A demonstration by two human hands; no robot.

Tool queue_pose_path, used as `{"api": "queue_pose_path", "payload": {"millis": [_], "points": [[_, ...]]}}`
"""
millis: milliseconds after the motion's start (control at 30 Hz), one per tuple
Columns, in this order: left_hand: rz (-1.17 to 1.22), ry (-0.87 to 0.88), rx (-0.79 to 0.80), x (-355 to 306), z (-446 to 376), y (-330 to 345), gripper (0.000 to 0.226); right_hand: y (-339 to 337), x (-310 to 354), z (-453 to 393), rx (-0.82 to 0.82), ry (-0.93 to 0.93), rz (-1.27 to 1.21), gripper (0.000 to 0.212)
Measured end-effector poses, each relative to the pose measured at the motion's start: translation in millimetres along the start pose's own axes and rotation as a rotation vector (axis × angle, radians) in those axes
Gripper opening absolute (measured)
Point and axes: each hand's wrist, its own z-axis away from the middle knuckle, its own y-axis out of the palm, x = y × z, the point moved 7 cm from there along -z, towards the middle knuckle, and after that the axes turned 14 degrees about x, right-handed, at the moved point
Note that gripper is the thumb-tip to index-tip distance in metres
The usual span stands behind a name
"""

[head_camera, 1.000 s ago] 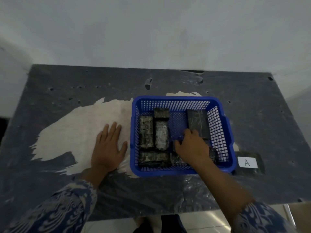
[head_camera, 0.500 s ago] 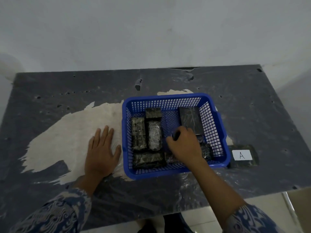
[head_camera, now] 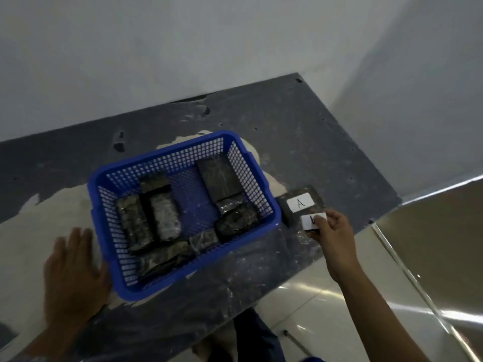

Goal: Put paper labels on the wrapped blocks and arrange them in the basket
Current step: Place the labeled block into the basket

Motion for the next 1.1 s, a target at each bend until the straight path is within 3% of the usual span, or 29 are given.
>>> {"api": "queue_pose_path", "payload": {"millis": [100,167,333,567,633,767,833,1000,1100], "points": [[0.064,-0.021,-0.040,-3,5,-5,0.070,-22,-25,-6,-0.035,0.071,0.176,0.008],[-0.042,-0.010,0.029,-5,4,-2,0.079,-26,-37,-11,-0.020,0.099,0.214,0.008],[-0.067,0.003,0.097,-4,3,3,0.095,-24,-39,-14,-0.043,0.038,0.353,0.016],[-0.042,-0.028,0.109,2,-4,6,0.091,-28,-37,-20,-0.018,0.034,0.543,0.027],[-0.045,-0.040,0.103,2,-4,5,0.088,-31,-37,-28,0.031,0.096,0.534,0.031],[-0.055,-0.034,0.107,0,-1,3,0.088,-33,-30,-39,0.210,0.274,0.342,0.006],[-0.055,-0.026,0.099,-2,0,1,0.088,-39,-20,-42,0.240,0.346,0.309,0.008],[-0.099,-0.005,0.114,-2,-4,4,0.087,-50,10,-69,0.186,0.236,0.543,0.010],[-0.083,0.021,0.072,-2,-6,4,0.087,-31,27,-89,0.298,0.055,0.888,0.057]]}}
